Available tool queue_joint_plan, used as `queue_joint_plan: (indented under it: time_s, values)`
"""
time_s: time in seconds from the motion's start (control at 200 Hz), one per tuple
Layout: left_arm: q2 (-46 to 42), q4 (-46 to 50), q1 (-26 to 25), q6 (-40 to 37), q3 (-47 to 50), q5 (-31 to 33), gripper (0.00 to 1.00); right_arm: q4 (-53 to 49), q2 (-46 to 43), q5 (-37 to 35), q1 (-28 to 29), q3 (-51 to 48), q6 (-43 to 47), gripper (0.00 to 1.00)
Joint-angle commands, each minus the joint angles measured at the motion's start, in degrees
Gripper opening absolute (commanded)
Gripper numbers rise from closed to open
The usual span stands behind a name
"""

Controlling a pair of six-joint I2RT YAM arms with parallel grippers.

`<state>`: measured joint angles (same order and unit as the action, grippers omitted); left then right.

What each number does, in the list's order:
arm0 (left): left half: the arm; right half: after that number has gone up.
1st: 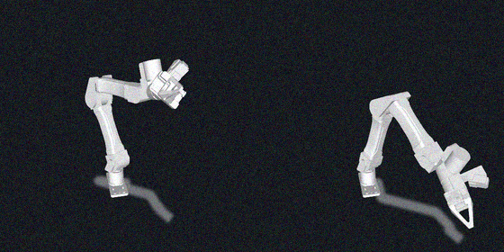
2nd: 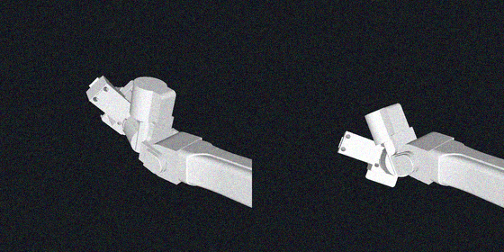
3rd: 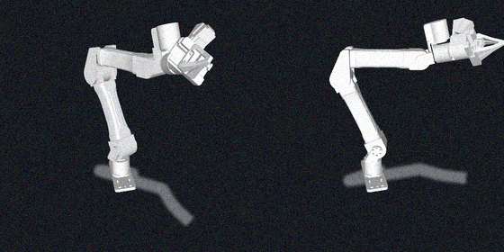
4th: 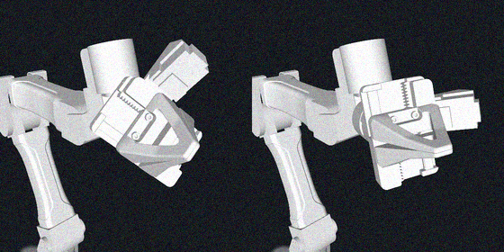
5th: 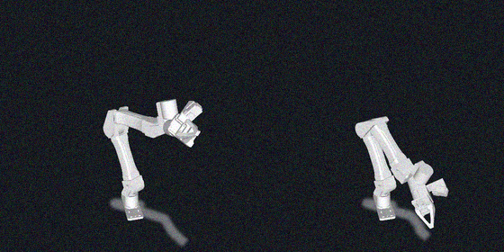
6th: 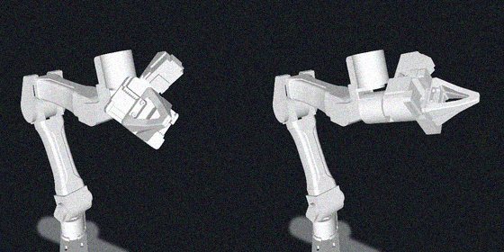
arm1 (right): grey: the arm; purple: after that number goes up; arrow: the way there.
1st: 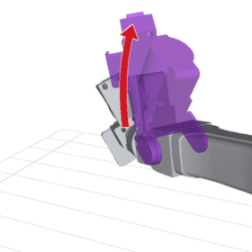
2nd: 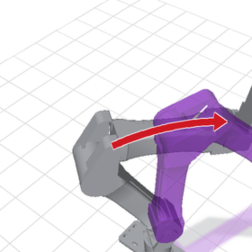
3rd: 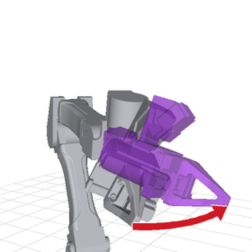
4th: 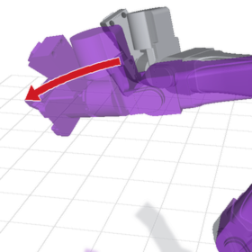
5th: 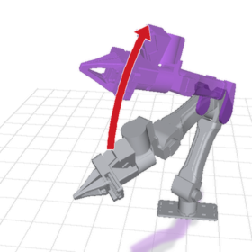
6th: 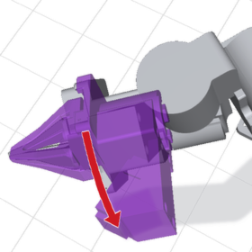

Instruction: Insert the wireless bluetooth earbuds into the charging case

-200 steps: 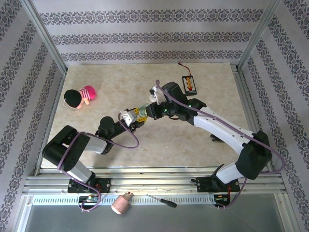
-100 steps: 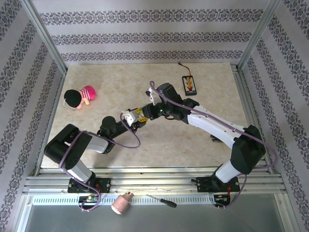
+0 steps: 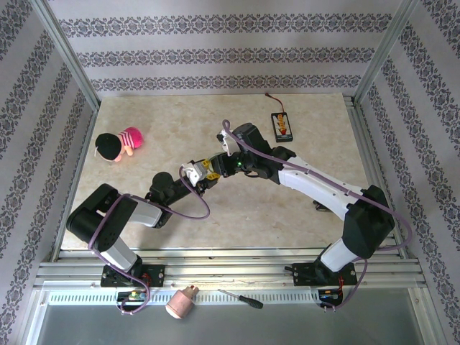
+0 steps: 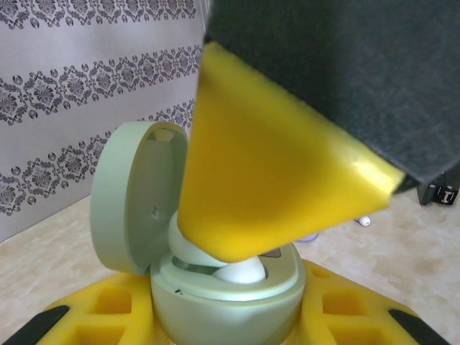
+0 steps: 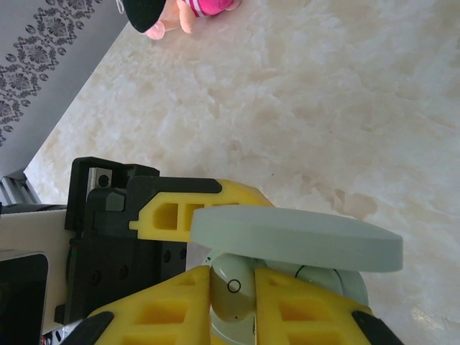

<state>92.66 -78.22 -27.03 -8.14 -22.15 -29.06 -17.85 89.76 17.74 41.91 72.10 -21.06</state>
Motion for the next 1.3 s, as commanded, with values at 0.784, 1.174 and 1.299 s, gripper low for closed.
queue_joint_plan:
  time_s: [0.784, 1.174, 1.299]
  values:
    - [-1.16, -3.52, -0.15, -3.87, 1.32, -4.43, 0.22, 5.76, -10.17, -5.23, -3.56, -5.22, -2.29, 0.96]
    - [-2.19, -3.55, -0.13, -4.05, 1.41, -5.54, 0.22, 5.88, -3.11, -2.97, -5.97, -3.80, -6.01, 0.93]
    - [-2.14, -3.52, -0.15, -3.55, 1.41, -4.46, 0.22, 6.09, -4.21, -2.57, -6.00, -5.48, -6.37, 0.93]
